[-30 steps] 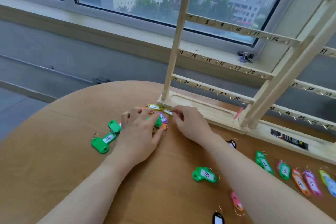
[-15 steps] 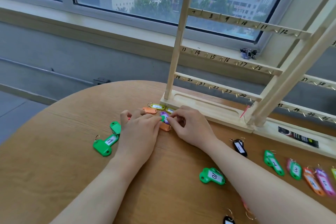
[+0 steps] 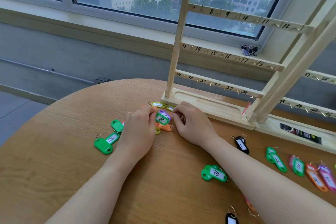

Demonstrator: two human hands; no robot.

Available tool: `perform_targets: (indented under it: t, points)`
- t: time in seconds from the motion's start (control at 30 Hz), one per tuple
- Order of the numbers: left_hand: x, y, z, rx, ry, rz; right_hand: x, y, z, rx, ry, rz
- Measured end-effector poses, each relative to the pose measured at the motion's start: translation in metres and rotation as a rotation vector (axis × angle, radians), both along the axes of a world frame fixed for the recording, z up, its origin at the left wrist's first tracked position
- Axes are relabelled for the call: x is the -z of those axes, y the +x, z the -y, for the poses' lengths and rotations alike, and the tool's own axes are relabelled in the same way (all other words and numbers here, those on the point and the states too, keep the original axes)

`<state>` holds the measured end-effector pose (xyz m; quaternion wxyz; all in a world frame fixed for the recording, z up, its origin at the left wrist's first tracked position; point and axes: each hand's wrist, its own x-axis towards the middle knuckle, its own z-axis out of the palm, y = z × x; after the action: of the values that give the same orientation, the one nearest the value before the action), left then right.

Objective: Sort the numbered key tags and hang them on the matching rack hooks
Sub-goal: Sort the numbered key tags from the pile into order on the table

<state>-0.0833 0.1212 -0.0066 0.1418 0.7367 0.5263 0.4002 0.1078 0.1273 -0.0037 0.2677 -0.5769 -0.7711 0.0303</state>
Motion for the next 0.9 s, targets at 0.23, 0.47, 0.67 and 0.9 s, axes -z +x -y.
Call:
perform_targets:
  t: [0.23,0.47,0.67,0.9]
  points:
    - [0.0007,0.0008,-0.0009,-0.018,-0.004,-0.035,-0.0012,0.0011,-0.0012,-0.049,-0.052,0.066]
    - [-0.0018,0.0002,0.0038,-0.066,0.017,-0.064,-0.0023,0.0004,-0.0015,-0.027,-0.061,0.062]
    - [-0.0039,-0.0008,0.0063,-0.123,0.014,-0.127,-0.0010,-0.0016,0.0011,0.047,-0.034,0.027]
    - [-0.0027,-0.0021,0.0042,-0.203,0.008,-0.103,-0.0062,-0.0030,0.0036,0.065,-0.058,0.041]
